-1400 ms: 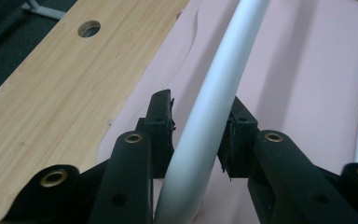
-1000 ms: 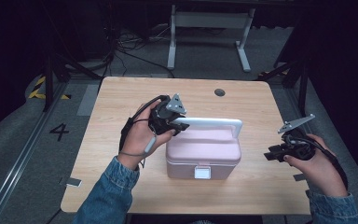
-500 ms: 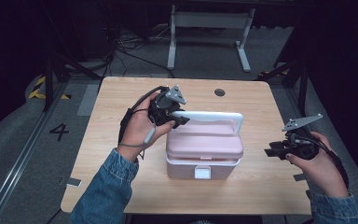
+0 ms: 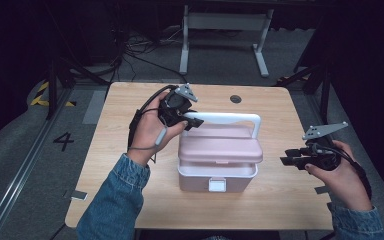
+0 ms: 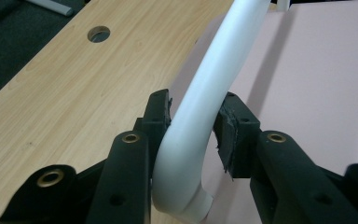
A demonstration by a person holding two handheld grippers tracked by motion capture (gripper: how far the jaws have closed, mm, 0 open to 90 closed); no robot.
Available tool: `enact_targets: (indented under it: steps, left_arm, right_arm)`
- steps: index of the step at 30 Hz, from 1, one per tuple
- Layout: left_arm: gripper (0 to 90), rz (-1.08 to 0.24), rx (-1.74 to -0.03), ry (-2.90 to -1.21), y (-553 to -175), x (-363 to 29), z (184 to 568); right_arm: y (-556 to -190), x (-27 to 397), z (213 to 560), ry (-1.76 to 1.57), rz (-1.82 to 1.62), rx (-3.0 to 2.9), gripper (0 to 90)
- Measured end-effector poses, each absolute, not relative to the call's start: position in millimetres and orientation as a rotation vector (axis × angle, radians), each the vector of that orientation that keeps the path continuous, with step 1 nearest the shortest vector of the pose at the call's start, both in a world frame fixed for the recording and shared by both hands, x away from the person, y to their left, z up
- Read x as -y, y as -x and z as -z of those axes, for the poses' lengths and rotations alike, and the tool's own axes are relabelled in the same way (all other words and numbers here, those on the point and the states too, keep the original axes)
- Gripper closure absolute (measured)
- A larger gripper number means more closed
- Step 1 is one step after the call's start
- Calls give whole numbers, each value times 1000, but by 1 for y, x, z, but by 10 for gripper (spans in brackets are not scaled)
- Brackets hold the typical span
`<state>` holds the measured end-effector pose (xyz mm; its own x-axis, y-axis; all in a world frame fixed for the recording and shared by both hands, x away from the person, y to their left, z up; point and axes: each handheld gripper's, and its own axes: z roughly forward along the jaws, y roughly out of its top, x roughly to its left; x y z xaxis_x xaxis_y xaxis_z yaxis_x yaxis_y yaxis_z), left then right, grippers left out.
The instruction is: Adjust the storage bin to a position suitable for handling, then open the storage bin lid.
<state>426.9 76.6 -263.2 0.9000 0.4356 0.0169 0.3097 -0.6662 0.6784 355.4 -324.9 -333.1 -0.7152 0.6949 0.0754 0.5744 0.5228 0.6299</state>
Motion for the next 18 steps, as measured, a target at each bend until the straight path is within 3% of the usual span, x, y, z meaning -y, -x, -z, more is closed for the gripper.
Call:
enact_targets:
  steps: [10, 18]
  left_arm:
    - [679, -191, -607, -2305, -443, -79, 262]
    - [684, -180, -639, -2274, -450, -82, 264]
  right_arm:
    - [-348, 312, 334, -1001, -1150, -2551, 684]
    - [-342, 288, 333, -837, -1281, -2528, 808]
